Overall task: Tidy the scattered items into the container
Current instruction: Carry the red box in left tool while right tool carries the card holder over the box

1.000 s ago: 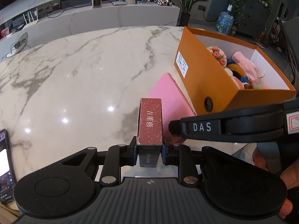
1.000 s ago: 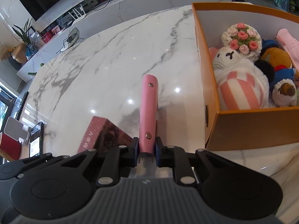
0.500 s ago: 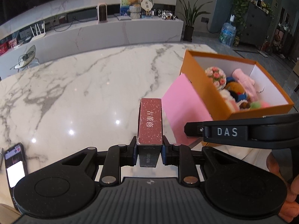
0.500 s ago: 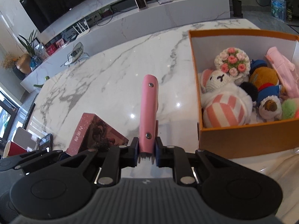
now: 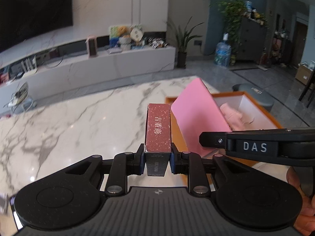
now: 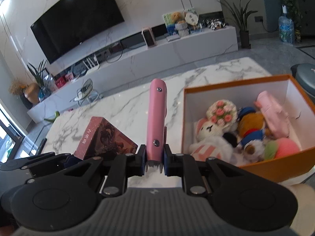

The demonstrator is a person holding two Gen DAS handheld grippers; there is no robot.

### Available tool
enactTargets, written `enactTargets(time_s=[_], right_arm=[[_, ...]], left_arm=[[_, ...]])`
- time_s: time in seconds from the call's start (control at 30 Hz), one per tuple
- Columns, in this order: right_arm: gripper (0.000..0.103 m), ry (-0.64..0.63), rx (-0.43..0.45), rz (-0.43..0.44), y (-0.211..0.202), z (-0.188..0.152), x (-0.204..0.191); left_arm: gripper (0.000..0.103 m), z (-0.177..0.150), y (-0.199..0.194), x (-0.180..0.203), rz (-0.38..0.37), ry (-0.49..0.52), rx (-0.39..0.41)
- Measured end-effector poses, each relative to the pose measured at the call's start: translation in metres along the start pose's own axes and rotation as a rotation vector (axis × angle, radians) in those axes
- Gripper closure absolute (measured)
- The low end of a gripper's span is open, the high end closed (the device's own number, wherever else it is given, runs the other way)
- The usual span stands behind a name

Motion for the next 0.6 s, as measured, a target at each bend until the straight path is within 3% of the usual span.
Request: enactTargets(time_s=[0.33,0.6], right_arm=[[0.084,0.082,0.097,-0.121,-0.048,0.027,0.083],[0.084,0.163,0.087,-0.270,-0.050,0.032,0.164]], left_arm=[[0.076,0.051,0.018,0.069,-0.095,0.113,0.052],[0.076,0.059,0.067,0.121,-0.173,0.180,-0.011]])
Point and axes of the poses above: each gripper's, at about its wrist camera, not at the fingertips, and y roughly the way its jaws point, x to its right, z to its top, the point moved 8 cm from there along y, roughly the way its jaws point, and after that the axes turned 10 degrees about -x, right-handed, at the moved point
